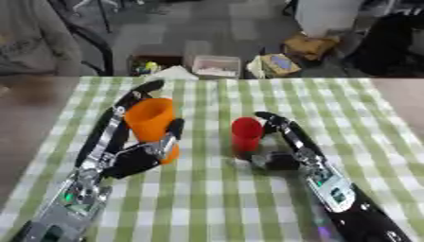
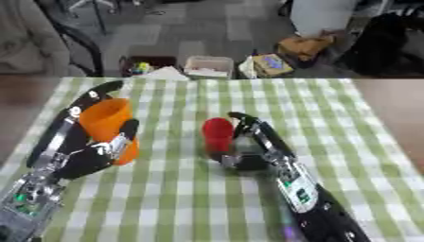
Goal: Pour the contents of one cup into another cup.
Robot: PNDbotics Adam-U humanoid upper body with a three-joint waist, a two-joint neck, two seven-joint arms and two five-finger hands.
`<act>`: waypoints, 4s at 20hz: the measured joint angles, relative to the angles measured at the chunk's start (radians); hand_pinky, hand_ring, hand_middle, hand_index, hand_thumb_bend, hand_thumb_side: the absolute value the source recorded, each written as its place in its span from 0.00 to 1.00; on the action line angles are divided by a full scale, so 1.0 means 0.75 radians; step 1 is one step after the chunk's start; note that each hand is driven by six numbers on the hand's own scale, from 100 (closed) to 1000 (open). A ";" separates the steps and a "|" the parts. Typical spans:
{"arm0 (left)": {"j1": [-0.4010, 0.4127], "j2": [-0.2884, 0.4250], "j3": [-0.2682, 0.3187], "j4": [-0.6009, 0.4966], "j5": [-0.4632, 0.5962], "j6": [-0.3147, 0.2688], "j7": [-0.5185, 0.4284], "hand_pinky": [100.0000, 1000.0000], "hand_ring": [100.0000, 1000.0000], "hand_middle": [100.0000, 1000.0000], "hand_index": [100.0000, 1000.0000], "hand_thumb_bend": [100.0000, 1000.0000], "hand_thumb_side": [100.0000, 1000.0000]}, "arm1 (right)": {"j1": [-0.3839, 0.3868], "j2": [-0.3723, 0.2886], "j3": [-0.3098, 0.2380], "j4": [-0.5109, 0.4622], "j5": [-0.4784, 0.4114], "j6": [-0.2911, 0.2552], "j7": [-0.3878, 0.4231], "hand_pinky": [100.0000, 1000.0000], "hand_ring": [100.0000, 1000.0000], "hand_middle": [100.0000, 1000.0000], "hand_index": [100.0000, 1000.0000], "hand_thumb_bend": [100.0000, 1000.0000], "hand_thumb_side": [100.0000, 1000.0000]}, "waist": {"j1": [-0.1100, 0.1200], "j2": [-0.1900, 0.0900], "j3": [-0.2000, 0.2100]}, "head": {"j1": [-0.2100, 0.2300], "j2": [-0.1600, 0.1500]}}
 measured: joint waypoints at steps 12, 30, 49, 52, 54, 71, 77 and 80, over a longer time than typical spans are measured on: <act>-0.002 -0.012 -0.009 -0.001 0.000 0.003 -0.010 0.30 0.39 0.40 0.88 0.00 0.26 | -0.034 0.021 -0.009 0.039 0.030 0.001 -0.038 0.70 0.92 0.42 0.91 0.53 0.31 | 0.002 0.000 0.013 | 0.000 0.000; -0.009 -0.034 -0.021 -0.022 0.008 0.011 -0.018 0.30 0.40 0.40 0.88 0.00 0.28 | -0.069 0.047 -0.018 0.066 0.041 0.008 -0.073 0.68 0.91 0.40 0.90 0.51 0.31 | 0.015 0.003 0.038 | -0.010 -0.012; -0.013 -0.046 -0.032 -0.026 0.011 0.020 -0.020 0.30 0.40 0.40 0.88 0.00 0.29 | -0.098 0.066 -0.021 0.075 0.064 0.008 -0.078 0.68 0.91 0.42 0.91 0.53 0.33 | 0.027 0.016 0.064 | -0.013 -0.023; -0.014 -0.046 -0.033 -0.032 0.011 0.020 -0.020 0.30 0.40 0.40 0.88 0.00 0.29 | -0.104 0.068 -0.021 0.076 0.073 0.006 -0.082 0.68 0.91 0.43 0.91 0.53 0.33 | 0.031 0.018 0.068 | -0.016 -0.024; -0.014 -0.046 -0.033 -0.032 0.011 0.021 -0.020 0.30 0.40 0.40 0.88 0.00 0.30 | -0.107 0.069 -0.021 0.076 0.078 0.006 -0.083 0.68 0.91 0.44 0.91 0.55 0.33 | 0.034 0.021 0.072 | -0.018 -0.024; -0.017 -0.046 -0.041 -0.041 0.011 0.027 -0.018 0.31 0.41 0.40 0.88 0.00 0.31 | -0.118 0.071 -0.016 0.076 0.098 -0.001 -0.084 0.61 0.80 0.33 0.87 0.44 0.32 | 0.043 0.025 0.079 | -0.022 -0.035; -0.017 -0.046 -0.041 -0.042 0.012 0.032 -0.019 0.31 0.41 0.40 0.88 0.00 0.31 | -0.124 0.073 -0.003 0.083 0.090 -0.011 -0.045 0.51 0.73 0.24 0.81 0.32 0.27 | 0.041 0.025 0.078 | -0.021 -0.035; -0.020 -0.046 -0.041 -0.046 0.013 0.034 -0.019 0.31 0.41 0.40 0.88 0.00 0.32 | -0.129 0.076 0.005 0.092 0.067 -0.020 -0.015 0.49 0.71 0.22 0.79 0.29 0.25 | 0.036 0.025 0.077 | -0.018 -0.035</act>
